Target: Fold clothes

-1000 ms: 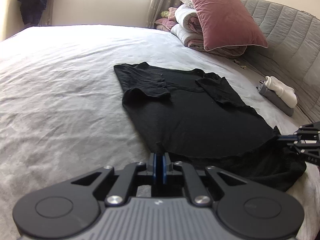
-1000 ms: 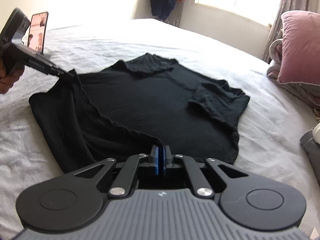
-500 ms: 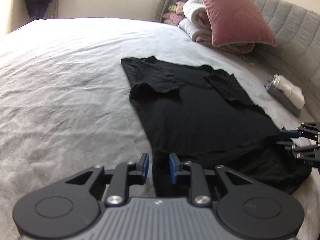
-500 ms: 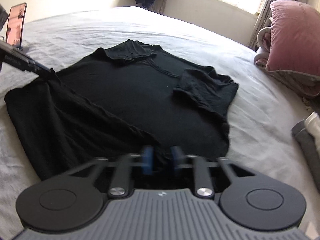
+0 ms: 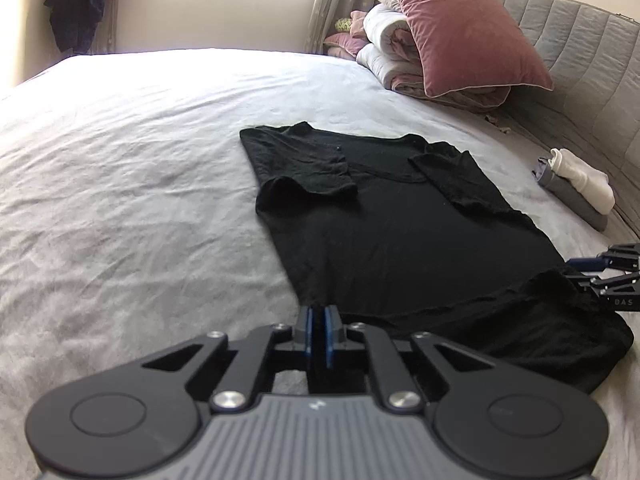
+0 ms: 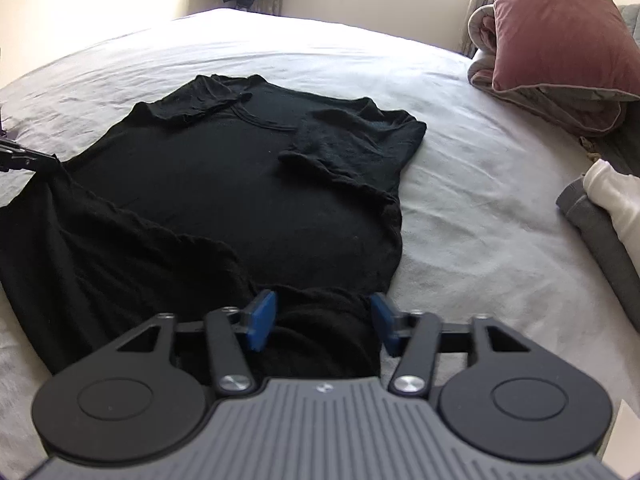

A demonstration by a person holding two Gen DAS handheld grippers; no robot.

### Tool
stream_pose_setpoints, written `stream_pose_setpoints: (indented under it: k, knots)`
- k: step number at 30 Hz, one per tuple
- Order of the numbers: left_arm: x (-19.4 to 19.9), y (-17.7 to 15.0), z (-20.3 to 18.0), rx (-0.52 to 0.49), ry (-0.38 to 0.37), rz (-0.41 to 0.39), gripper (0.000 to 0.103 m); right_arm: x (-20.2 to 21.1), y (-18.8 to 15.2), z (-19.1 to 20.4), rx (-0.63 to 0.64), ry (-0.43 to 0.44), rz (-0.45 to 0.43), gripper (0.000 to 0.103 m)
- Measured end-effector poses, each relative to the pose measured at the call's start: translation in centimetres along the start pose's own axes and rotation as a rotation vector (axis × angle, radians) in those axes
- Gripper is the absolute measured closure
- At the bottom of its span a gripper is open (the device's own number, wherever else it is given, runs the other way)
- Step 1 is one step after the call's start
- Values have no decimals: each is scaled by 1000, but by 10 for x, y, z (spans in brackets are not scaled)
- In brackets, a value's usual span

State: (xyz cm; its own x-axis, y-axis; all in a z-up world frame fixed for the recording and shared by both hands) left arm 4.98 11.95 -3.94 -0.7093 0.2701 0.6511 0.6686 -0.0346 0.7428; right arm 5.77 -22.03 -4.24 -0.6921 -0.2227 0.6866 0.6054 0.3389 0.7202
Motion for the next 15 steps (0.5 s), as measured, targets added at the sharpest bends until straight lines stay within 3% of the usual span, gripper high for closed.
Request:
stream_pose_setpoints:
  k: [1,2,11,15]
  knots:
    - [0,0,-1,-1,4,-6,99,0,-1,1,1,-6,-4,88]
    - [1,-1,-1,-2,7,-17,99,-1,-2,2,4,-14,-10,95]
    - [16,2,-1,0,-7,-119,99,23,-7,-4,-5,-122,-149,100]
    - [16,2,0,1,-4,-114,99,34,-8,-9,-16,-166,-212,100]
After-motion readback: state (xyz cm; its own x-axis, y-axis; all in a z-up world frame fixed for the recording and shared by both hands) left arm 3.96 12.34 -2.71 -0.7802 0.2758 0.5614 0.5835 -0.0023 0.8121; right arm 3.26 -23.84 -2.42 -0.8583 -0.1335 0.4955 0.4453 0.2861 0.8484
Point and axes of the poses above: each gripper's, at about its wrist camera, not at the fingertips, and x roughly against the way its jaws point, z to its left, y to its top, the point moved 2 cm from there along -x, roughly the way its jaws point
